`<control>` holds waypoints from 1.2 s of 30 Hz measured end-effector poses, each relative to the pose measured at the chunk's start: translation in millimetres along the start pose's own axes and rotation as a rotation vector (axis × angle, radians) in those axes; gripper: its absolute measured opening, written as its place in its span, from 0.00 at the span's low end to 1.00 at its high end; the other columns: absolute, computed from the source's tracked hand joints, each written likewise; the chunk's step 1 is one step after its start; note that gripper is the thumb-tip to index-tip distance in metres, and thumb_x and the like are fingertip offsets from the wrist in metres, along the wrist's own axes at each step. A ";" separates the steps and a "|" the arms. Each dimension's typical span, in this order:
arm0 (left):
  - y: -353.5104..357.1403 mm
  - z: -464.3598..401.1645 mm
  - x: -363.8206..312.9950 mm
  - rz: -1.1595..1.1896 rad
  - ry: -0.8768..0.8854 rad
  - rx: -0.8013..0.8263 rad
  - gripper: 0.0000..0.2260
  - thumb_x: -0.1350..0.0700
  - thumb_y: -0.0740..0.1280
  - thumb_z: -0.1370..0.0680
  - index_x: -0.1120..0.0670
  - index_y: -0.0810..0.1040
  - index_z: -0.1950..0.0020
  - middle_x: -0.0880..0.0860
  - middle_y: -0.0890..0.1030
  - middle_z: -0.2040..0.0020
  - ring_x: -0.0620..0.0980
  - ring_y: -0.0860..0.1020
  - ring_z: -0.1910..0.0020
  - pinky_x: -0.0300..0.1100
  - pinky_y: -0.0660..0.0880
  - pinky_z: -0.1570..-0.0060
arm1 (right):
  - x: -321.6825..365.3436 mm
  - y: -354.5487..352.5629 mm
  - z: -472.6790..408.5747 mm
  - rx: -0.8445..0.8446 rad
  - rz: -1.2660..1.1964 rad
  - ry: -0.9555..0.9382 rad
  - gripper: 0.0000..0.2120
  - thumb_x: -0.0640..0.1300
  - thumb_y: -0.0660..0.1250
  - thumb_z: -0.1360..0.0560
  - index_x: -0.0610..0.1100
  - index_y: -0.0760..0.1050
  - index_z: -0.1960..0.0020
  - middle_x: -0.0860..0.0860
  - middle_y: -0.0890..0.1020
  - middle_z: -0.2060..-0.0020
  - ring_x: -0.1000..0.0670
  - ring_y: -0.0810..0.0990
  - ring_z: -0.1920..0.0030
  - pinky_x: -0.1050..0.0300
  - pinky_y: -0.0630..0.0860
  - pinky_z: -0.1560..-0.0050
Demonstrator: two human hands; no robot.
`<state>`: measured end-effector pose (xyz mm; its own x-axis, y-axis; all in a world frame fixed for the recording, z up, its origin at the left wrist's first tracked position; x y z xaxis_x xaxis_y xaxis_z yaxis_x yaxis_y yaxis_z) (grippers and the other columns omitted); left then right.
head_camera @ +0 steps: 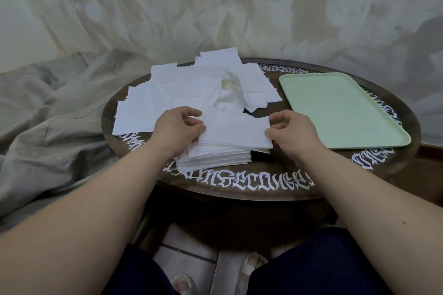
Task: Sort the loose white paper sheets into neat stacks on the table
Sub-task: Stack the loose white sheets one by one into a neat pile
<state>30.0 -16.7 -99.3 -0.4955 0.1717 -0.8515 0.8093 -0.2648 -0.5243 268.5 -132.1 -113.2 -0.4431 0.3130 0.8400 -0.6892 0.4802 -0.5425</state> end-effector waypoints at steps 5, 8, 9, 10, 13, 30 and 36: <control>-12.6 4.0 -16.5 -0.243 0.127 -0.059 0.07 0.54 0.71 0.26 0.46 0.79 0.49 0.42 0.80 0.54 0.41 0.79 0.58 0.25 0.69 0.62 | 18.5 -18.6 3.2 -0.066 0.238 -0.096 0.10 0.46 0.70 0.28 0.47 0.77 0.47 0.54 0.78 0.54 0.51 0.76 0.52 0.58 0.71 0.50; -11.4 9.8 -36.4 -0.446 0.257 0.000 0.04 0.53 0.70 0.25 0.46 0.80 0.51 0.43 0.80 0.57 0.42 0.77 0.57 0.27 0.66 0.62 | 37.8 -22.2 9.9 -0.030 0.332 -0.203 0.03 0.47 0.70 0.27 0.48 0.79 0.56 0.54 0.79 0.58 0.52 0.75 0.54 0.59 0.68 0.55; -7.5 12.4 -41.0 -0.499 0.305 0.032 0.05 0.53 0.70 0.25 0.48 0.81 0.50 0.44 0.80 0.56 0.41 0.76 0.57 0.31 0.68 0.58 | 38.4 -16.5 12.9 0.014 0.370 -0.225 0.03 0.47 0.70 0.28 0.48 0.78 0.58 0.54 0.79 0.58 0.52 0.75 0.55 0.58 0.68 0.56; -2.2 15.4 -42.9 -0.534 0.344 0.067 0.06 0.53 0.71 0.25 0.49 0.81 0.49 0.45 0.79 0.54 0.41 0.75 0.58 0.35 0.70 0.53 | 35.2 -9.8 16.2 0.056 0.399 -0.240 0.04 0.48 0.71 0.28 0.48 0.78 0.58 0.53 0.80 0.57 0.51 0.76 0.54 0.57 0.70 0.55; 10.5 20.7 -35.0 -0.557 0.391 0.125 0.07 0.54 0.72 0.26 0.51 0.82 0.49 0.47 0.81 0.48 0.44 0.78 0.53 0.45 0.74 0.47 | 19.8 4.0 26.4 0.157 0.430 -0.254 0.06 0.49 0.72 0.30 0.50 0.76 0.58 0.51 0.78 0.55 0.50 0.77 0.52 0.57 0.71 0.52; 8.0 11.8 -18.6 -0.557 0.346 0.156 0.06 0.55 0.73 0.28 0.50 0.82 0.52 0.47 0.82 0.53 0.44 0.79 0.55 0.44 0.75 0.46 | 23.1 7.2 24.0 0.159 0.347 -0.320 0.03 0.46 0.71 0.29 0.47 0.78 0.57 0.51 0.82 0.59 0.52 0.80 0.56 0.56 0.75 0.53; 15.3 15.8 -25.7 -0.612 0.448 0.179 0.02 0.56 0.71 0.27 0.50 0.82 0.55 0.47 0.82 0.50 0.44 0.79 0.56 0.44 0.75 0.51 | 23.5 6.1 25.9 0.161 0.354 -0.315 0.01 0.43 0.71 0.28 0.46 0.81 0.57 0.51 0.84 0.61 0.52 0.80 0.59 0.56 0.76 0.54</control>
<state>50.1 -40.1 -85.6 -0.6319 0.6937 -0.3458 0.3505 -0.1421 -0.9257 239.0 -143.1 -96.8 -0.8003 0.1590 0.5781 -0.5341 0.2488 -0.8080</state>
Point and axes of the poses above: each hand's wrist, its own z-axis away from the middle knuckle, its own y-axis out of the palm, x = y × z, the point moved 10 cm from there along -z, towards the middle knuckle
